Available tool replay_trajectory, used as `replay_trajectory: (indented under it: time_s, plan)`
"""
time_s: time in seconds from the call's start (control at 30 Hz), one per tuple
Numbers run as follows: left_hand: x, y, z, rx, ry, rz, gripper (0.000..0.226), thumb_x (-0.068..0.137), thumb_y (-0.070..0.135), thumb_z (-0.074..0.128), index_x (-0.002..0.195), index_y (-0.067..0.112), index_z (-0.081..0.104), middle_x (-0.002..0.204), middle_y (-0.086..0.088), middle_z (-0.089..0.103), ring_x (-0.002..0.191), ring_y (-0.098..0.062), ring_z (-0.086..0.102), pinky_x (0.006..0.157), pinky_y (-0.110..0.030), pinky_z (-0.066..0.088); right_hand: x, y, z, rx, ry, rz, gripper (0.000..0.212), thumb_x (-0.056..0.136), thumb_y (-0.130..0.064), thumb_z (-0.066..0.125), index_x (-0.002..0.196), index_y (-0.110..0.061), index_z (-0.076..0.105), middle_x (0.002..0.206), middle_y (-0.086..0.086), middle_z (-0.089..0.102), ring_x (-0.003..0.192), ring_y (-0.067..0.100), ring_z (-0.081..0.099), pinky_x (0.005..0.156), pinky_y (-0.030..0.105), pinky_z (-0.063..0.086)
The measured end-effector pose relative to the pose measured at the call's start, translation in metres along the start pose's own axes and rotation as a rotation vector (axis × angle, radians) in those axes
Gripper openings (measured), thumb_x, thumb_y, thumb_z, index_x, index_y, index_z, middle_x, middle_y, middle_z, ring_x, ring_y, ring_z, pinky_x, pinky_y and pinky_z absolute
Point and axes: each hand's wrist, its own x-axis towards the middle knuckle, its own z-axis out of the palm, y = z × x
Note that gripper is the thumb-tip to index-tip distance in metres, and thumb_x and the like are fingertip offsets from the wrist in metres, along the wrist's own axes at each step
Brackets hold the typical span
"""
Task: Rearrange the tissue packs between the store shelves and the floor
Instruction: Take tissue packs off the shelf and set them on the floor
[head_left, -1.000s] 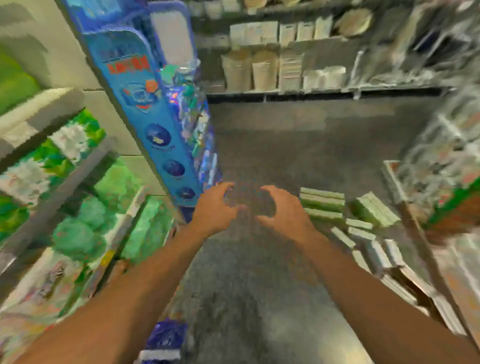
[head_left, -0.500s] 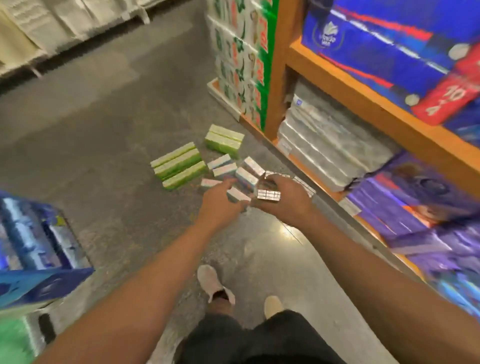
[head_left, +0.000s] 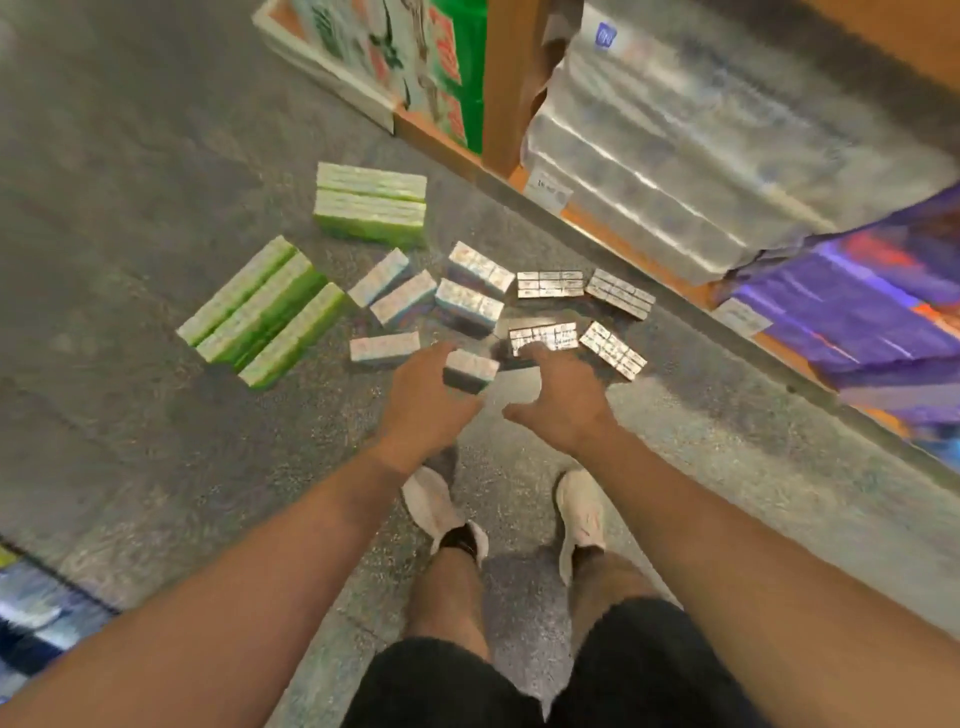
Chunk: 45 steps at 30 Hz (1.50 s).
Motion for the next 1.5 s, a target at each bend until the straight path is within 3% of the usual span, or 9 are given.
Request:
replay_trajectory:
  time_s: [0.5, 0.6, 0.7, 0.87, 0.97, 1.07, 1.2, 1.33, 1.5]
  plan:
    - [0.245, -0.23, 0.193, 0.249, -0.069, -0.06, 0.079, 0.075, 0.041, 0.076, 0.142, 0.028, 0.037, 0.138, -0.004, 0.047, 0.124, -0.022, 0.048, 0.103, -0.037, 0.04, 0.273, 0.136, 0.291, -0.096, -0.027, 0.079, 0.085, 0.067, -0.02, 0.085, 0.137, -0.017, 0.039, 0.134, 0.005, 0.049, 0.122, 0.028, 0.048, 0.096, 0.045, 0.051]
    - [0.25, -0.248, 0.208, 0.225, -0.051, -0.054, 0.077, 0.077, 0.04, 0.075, 0.143, 0.028, 0.036, 0.138, -0.006, 0.046, 0.125, -0.023, 0.047, 0.103, -0.037, 0.038, 0.294, 0.156, 0.315, -0.122, -0.009, 0.071, 0.068, 0.071, -0.009, 0.079, 0.13, -0.015, 0.045, 0.12, 0.007, 0.057, 0.108, 0.028, 0.057, 0.081, 0.035, 0.053]
    - [0.244, -0.25, 0.205, 0.22, -0.053, -0.043, 0.08, 0.077, 0.04, 0.076, 0.144, 0.026, 0.036, 0.137, -0.005, 0.048, 0.126, -0.021, 0.046, 0.105, -0.035, 0.036, 0.294, 0.156, 0.315, -0.152, 0.022, 0.046, 0.038, 0.08, -0.012, 0.071, 0.115, -0.014, 0.055, 0.104, 0.006, 0.062, 0.09, 0.025, 0.061, 0.058, 0.023, 0.039]
    - [0.21, -0.201, 0.152, 0.167, -0.073, -0.052, 0.087, 0.075, 0.041, 0.077, 0.147, 0.029, 0.03, 0.143, -0.004, 0.044, 0.131, -0.021, 0.043, 0.108, -0.038, 0.038, 0.24, 0.121, 0.235, -0.093, 0.032, -0.006, 0.038, 0.081, -0.034, 0.072, 0.115, -0.022, 0.061, 0.1, -0.001, 0.061, 0.09, 0.023, 0.057, 0.063, 0.023, 0.043]
    - [0.184, -0.149, 0.09, 0.04, -0.055, 0.003, 0.089, 0.073, 0.045, 0.077, 0.148, 0.032, 0.031, 0.145, -0.002, 0.042, 0.132, -0.018, 0.043, 0.105, -0.039, 0.042, 0.188, 0.078, 0.152, -0.004, 0.057, -0.066, 0.043, 0.079, -0.035, 0.073, 0.118, -0.02, 0.061, 0.097, 0.0, 0.065, 0.085, 0.023, 0.059, 0.062, 0.026, 0.038]
    - [0.143, -0.094, 0.017, -0.12, 0.072, 0.028, 0.086, 0.073, 0.044, 0.079, 0.146, 0.028, 0.036, 0.14, -0.006, 0.048, 0.125, -0.018, 0.047, 0.099, -0.028, 0.041, 0.141, 0.017, 0.059, 0.099, 0.085, -0.167, 0.054, 0.078, -0.034, 0.074, 0.127, -0.015, 0.06, 0.112, 0.008, 0.069, 0.096, 0.026, 0.062, 0.079, 0.032, 0.046]
    - [0.08, -0.026, -0.088, -0.36, 0.168, -0.061, 0.077, 0.072, 0.044, 0.08, 0.139, 0.032, 0.044, 0.127, 0.0, 0.059, 0.115, -0.017, 0.057, 0.095, -0.032, 0.048, 0.097, -0.073, -0.053, 0.384, 0.037, -0.244, 0.053, 0.074, -0.022, 0.079, 0.125, -0.018, 0.062, 0.106, -0.004, 0.068, 0.091, 0.009, 0.062, 0.083, 0.029, 0.051]
    - [0.005, 0.015, -0.186, -0.401, 0.45, -0.085, 0.053, 0.073, 0.043, 0.08, 0.12, 0.035, 0.059, 0.111, 0.007, 0.062, 0.101, -0.013, 0.061, 0.079, -0.018, 0.046, 0.063, -0.165, -0.127, 0.493, -0.025, -0.45, 0.054, 0.074, -0.019, 0.079, 0.123, -0.024, 0.059, 0.089, -0.015, 0.06, 0.072, -0.011, 0.055, 0.062, 0.006, 0.04]
    - [-0.112, 0.036, -0.286, -0.406, 0.89, -0.211, 0.05, 0.073, 0.045, 0.079, 0.119, 0.034, 0.063, 0.105, 0.002, 0.064, 0.095, -0.015, 0.06, 0.079, -0.023, 0.043, 0.007, -0.296, -0.174, 0.435, -0.105, -0.789, 0.045, 0.075, -0.034, 0.08, 0.113, -0.029, 0.056, 0.072, -0.002, 0.057, 0.065, 0.013, 0.054, 0.065, 0.039, 0.051]
